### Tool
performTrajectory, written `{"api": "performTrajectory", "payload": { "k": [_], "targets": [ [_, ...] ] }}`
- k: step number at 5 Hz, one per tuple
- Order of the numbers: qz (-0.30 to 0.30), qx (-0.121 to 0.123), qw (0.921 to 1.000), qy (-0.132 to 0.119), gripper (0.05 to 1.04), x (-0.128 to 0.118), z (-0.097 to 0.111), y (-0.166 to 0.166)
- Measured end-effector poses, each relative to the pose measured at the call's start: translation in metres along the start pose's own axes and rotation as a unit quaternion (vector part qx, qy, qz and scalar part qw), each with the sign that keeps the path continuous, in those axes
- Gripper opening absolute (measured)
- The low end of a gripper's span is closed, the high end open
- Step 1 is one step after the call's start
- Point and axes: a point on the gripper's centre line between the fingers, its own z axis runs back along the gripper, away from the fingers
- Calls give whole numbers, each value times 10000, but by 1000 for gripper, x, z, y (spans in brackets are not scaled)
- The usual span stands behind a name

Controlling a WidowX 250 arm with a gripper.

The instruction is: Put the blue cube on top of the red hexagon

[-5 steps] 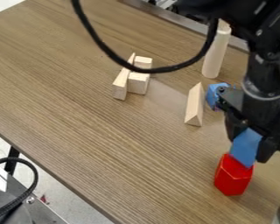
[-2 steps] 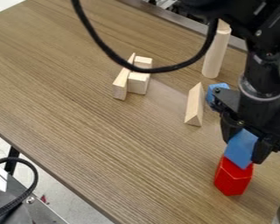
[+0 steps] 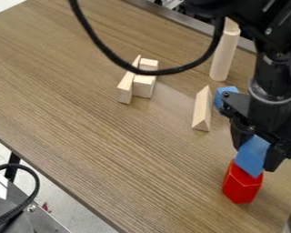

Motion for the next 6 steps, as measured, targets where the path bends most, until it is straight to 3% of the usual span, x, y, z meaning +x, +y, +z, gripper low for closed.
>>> {"api": "performTrajectory", "payload": {
  "k": [3,4,5,6],
  "targets": [
    [35,-2,9999,165,565,-12,-1,6],
    [-195,-158,9995,186,640,-12,-1,3],
    [-114,-43,9999,56,936,-11,-4,7],
    [-85,-14,10000,-19,1003,-10,-5,7]
  ]
}}
